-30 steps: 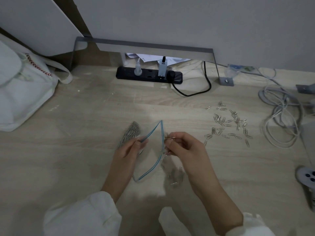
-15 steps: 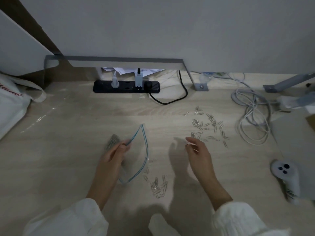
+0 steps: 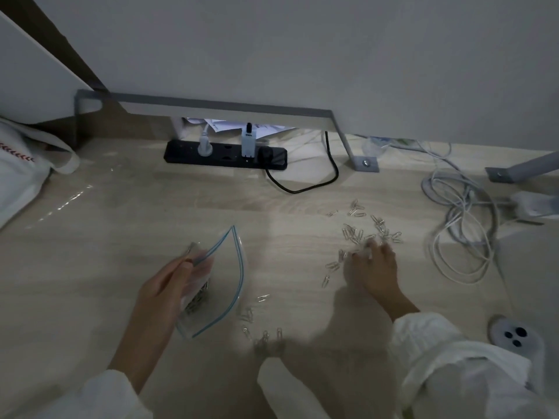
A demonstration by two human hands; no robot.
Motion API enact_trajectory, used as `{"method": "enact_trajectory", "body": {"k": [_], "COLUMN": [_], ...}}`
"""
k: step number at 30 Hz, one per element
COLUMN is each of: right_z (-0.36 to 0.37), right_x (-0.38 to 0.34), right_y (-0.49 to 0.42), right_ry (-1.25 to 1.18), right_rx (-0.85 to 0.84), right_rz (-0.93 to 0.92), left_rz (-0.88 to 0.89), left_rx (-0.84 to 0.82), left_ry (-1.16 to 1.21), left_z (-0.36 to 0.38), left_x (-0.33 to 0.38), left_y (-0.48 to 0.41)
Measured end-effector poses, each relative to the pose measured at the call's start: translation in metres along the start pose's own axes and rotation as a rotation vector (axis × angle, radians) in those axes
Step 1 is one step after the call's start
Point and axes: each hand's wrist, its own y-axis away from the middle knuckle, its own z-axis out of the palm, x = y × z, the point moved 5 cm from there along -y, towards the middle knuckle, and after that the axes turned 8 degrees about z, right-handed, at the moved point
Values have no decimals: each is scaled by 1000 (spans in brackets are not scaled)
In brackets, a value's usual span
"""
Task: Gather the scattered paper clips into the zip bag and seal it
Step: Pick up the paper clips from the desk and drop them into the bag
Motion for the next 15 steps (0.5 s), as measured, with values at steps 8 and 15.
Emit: {"method": "enact_trajectory", "body": {"k": [8,15], "right_z": [66,104], "right_x": [-24,-16], "right_y": [59,140], "right_ry": [284,373], "right_rx": [-77,-210], "right_rz": [-431,-601], "left_rz": [-12,-19], "left_rx": [10,13], "left_ry": [-81,-61], "left_z": [1,-6], "left_x": [-4,-4], "left_y": [7,14]}}
